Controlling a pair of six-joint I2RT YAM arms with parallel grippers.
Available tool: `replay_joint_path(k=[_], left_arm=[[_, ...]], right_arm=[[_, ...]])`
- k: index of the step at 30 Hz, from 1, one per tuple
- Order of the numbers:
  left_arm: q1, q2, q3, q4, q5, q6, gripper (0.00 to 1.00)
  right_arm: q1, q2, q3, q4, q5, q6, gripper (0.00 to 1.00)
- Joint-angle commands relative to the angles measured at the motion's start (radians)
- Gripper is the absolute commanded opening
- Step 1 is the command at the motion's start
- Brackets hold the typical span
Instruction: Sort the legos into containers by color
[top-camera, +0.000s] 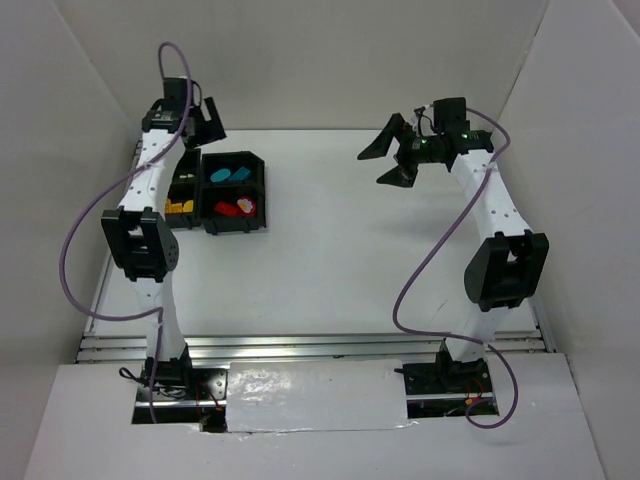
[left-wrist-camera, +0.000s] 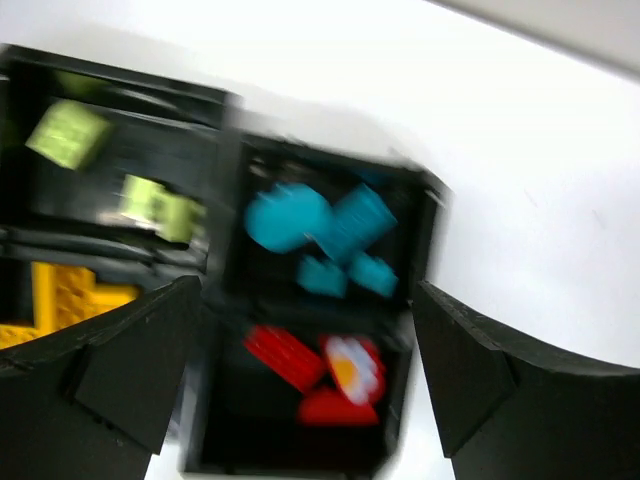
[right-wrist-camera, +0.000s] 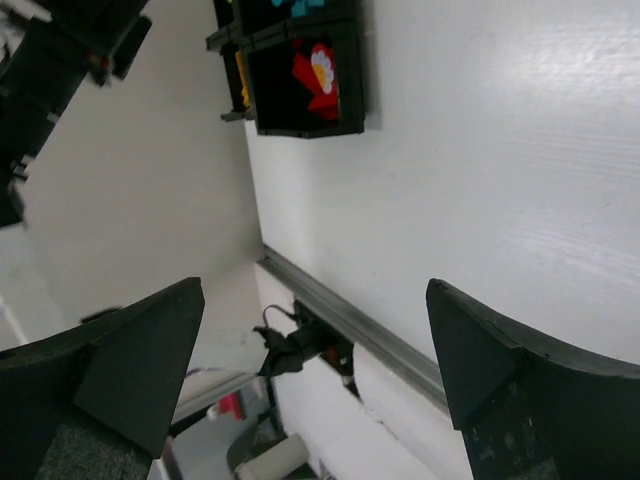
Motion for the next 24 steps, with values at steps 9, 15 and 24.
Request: replay_joint_path(k=[9,15,24], left_arm=[[-0.225,-0.340,-0.351,-0.111,-0.015,0.055,1.00],[-0.226,-0.401,-0.400,-0.119,-0.015,0.069,0.99],[-0.228,-0.587,-0.505,-0.131,-0.050,0.004,1.00]], right_arm=[[-0.006,-0.255,-0.051,-0.099,0.347,-0.158,1.00],[-0.004,-0.387,-0.176,-0.057,0.361,-0.170,1.00],[0.028,-0.611,-0.321,-0.068,0.468,-0.230,1.00]])
